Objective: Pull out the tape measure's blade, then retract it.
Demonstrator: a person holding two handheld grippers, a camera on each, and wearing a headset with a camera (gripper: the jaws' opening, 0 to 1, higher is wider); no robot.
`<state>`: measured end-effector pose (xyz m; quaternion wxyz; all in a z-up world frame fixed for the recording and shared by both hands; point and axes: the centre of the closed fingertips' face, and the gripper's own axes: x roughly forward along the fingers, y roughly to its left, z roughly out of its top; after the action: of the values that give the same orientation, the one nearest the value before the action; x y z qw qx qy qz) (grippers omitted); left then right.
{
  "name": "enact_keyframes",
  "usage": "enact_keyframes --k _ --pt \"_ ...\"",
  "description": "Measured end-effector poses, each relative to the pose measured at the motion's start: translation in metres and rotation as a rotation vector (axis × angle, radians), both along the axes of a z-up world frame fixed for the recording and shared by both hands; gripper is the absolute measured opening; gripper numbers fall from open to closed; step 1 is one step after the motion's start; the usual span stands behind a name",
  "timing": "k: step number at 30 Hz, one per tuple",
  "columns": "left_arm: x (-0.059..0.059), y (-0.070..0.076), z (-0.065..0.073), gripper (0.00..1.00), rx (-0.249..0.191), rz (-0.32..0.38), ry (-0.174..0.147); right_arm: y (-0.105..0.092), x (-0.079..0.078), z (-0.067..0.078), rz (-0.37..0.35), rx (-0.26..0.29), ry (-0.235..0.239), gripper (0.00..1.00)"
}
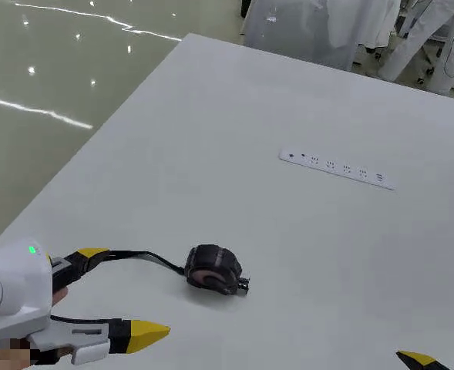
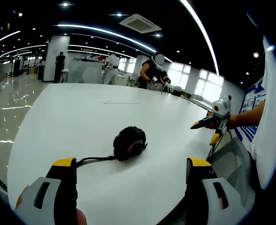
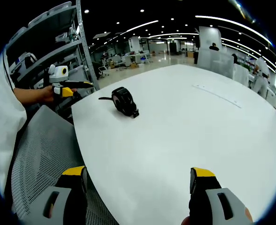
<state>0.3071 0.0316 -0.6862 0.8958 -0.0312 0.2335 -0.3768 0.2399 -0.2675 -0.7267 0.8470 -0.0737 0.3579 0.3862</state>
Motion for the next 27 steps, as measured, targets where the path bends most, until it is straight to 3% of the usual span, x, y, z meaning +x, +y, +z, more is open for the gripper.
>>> enact_keyframes --k 15,27 --pt "0.012 -0.004 0.005 0.95 -0.001 -0.018 -0.001 0.003 0.016 0.004 -0.002 0.012 -0.023 0.93" --pt "0.024 -0.02 0.001 0.95 0.05 -0.112 0.011 0.01 0.031 -0.002 0.033 0.027 -0.03 0.91"
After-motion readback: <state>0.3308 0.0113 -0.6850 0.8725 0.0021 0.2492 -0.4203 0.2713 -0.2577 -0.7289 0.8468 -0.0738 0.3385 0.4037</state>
